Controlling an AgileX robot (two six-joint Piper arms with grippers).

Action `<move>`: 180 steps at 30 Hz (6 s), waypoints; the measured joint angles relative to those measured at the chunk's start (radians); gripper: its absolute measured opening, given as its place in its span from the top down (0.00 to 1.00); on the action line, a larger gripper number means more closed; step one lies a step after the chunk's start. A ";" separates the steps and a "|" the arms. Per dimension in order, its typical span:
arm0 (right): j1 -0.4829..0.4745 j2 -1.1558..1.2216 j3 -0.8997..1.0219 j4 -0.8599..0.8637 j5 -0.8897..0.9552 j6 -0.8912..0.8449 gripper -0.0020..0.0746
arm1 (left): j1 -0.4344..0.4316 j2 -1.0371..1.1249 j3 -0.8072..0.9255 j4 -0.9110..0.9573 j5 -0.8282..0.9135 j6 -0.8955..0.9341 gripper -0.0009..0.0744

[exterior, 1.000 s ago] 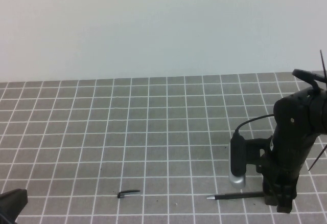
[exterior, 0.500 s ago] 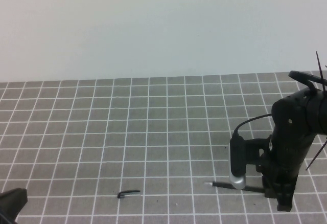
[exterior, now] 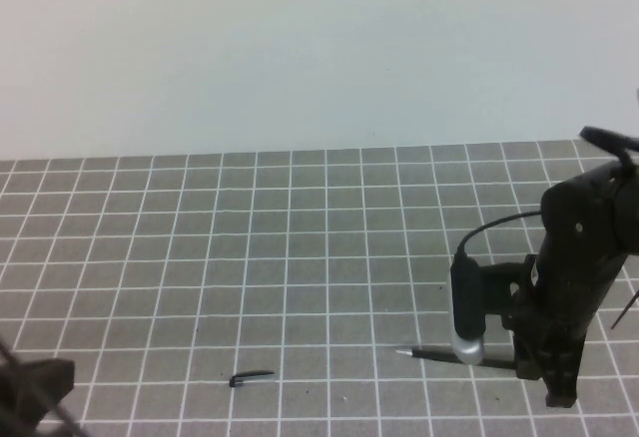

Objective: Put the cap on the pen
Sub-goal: 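Pick up the pen and its cap, cap the pen, and set it down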

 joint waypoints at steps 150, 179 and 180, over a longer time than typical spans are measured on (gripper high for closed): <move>0.023 -0.018 -0.028 0.071 0.208 0.476 0.98 | -0.407 1.265 -0.669 0.413 0.139 0.815 0.52; 0.023 -0.018 -0.161 0.075 0.405 0.479 0.98 | -0.407 1.180 -0.669 0.471 0.152 0.804 0.88; 0.023 -0.018 -0.179 0.094 0.433 0.479 0.98 | -0.407 1.152 -0.669 0.483 0.152 0.804 0.88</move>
